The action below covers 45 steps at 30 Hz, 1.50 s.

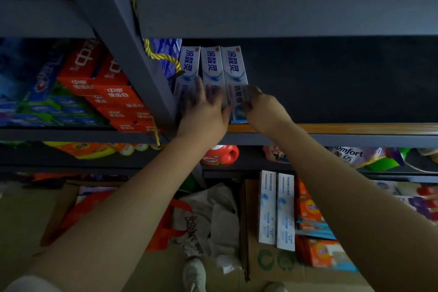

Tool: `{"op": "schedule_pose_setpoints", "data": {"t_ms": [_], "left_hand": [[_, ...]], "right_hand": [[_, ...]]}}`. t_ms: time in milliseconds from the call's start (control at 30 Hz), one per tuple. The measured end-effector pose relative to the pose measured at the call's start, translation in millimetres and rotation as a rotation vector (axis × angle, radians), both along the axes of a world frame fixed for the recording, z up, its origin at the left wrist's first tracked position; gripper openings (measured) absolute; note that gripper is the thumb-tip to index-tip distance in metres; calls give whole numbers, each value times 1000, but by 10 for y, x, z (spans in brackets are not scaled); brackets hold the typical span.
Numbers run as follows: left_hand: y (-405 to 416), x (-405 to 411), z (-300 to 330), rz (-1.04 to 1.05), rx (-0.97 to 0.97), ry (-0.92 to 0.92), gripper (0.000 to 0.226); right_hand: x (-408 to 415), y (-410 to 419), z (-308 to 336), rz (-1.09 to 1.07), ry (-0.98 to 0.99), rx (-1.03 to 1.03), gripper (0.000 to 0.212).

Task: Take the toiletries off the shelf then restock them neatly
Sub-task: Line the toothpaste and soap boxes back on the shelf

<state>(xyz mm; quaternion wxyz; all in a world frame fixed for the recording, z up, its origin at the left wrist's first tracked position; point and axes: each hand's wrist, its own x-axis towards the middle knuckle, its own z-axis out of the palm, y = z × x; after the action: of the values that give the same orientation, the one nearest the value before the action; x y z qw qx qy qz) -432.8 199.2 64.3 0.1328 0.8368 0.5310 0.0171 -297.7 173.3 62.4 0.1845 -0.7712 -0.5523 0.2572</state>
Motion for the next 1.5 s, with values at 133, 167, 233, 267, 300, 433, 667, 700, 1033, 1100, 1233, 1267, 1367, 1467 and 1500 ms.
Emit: {"op": "schedule_pose_setpoints", "data": {"t_ms": [133, 167, 233, 267, 300, 433, 667, 700, 1033, 1100, 1233, 1267, 1367, 1467, 1500], "left_hand": [[16, -54, -91, 5, 71, 47, 56], [2, -71, -95, -15, 75, 44, 55], [-19, -87, -71, -31, 59, 44, 53], [-29, -93, -57, -41, 67, 52, 52], [-31, -99, -60, -51, 83, 65, 52], [-82, -108, -61, -50, 63, 59, 56], [-795, -108, -445, -427, 300, -417, 40], [-947, -93, -584, -459, 245, -444, 39], [-1922, 225, -2206, 184, -850, -166, 65], [-1995, 354, -2411, 290, -919, -229, 67], [-2096, 512, -2587, 428, -873, -296, 51], [-2108, 520, -2621, 446, -863, -289, 52], [-2089, 466, -2731, 461, -929, -336, 56], [-2053, 352, -2750, 528, -967, -398, 49], [-2043, 315, -2735, 531, -905, -381, 45]], "right_hand": [[-34, -53, 35, 3, -85, 22, 26], [-43, -60, 39, 7, -91, 33, 25], [-69, -81, 45, 9, -116, 54, 24], [-82, -92, 45, 6, -114, 65, 23], [-82, -95, 32, 5, -98, 69, 22], [64, -156, 2, 35, -87, 88, 24], [445, -1235, -415, -307, -125, 513, 15], [468, -1402, -584, -303, -87, 381, 12], [345, -2460, -1817, -249, -72, -489, 27], [363, -2564, -1915, -287, -67, -518, 27], [439, -2735, -2071, -189, -17, -533, 22], [438, -2754, -2099, -186, 11, -523, 23], [404, -2743, -2221, -240, 143, -515, 30], [301, -2691, -2376, -326, 290, -515, 35], [260, -2669, -2407, -378, 336, -517, 39]]}}
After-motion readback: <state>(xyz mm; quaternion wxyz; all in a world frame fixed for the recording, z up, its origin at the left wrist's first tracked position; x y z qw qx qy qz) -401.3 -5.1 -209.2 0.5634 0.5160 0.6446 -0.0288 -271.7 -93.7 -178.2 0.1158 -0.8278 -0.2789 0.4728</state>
